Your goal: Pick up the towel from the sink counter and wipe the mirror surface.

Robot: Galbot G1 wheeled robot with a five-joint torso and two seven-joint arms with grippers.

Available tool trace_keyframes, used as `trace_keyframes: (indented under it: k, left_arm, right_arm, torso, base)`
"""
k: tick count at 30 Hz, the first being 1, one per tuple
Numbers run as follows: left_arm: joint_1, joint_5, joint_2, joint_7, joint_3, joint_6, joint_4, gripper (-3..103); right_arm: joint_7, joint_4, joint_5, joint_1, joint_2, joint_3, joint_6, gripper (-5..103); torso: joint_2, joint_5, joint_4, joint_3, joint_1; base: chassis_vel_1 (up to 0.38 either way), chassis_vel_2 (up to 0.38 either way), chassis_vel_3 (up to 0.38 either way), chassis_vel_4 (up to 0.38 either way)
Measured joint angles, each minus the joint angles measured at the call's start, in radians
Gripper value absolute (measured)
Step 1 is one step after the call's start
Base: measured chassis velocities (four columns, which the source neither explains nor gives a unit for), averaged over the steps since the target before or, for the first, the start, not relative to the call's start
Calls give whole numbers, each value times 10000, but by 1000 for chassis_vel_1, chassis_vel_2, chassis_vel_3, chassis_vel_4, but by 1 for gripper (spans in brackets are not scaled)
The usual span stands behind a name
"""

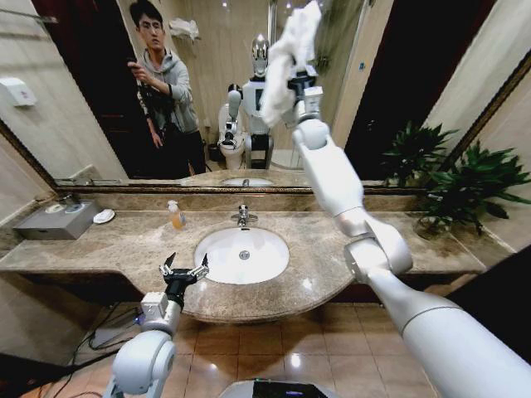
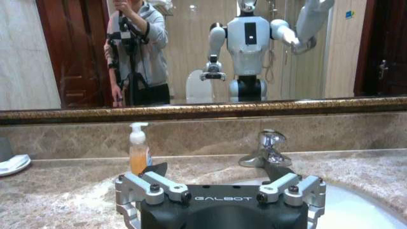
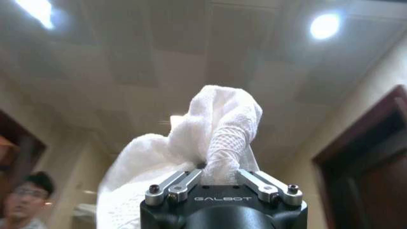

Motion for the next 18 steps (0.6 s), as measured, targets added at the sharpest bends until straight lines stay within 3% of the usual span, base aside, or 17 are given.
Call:
trace_keyframes:
  k: [9,18]
  left_arm:
    - [-1,1,0,0,0,0,0,100]
    - [-1,0,0,0,0,0,0,100]
  right_arm:
    - [129,169,-438,-196,-850,1118,40,9]
    - [143,195,-1136,-426,-502,939,195,9]
  torso:
    - [0,0,-1,0,1]
    - [0,-3,4,0,1]
  base:
    - [0,0,0,0]
    - [0,0,0,0]
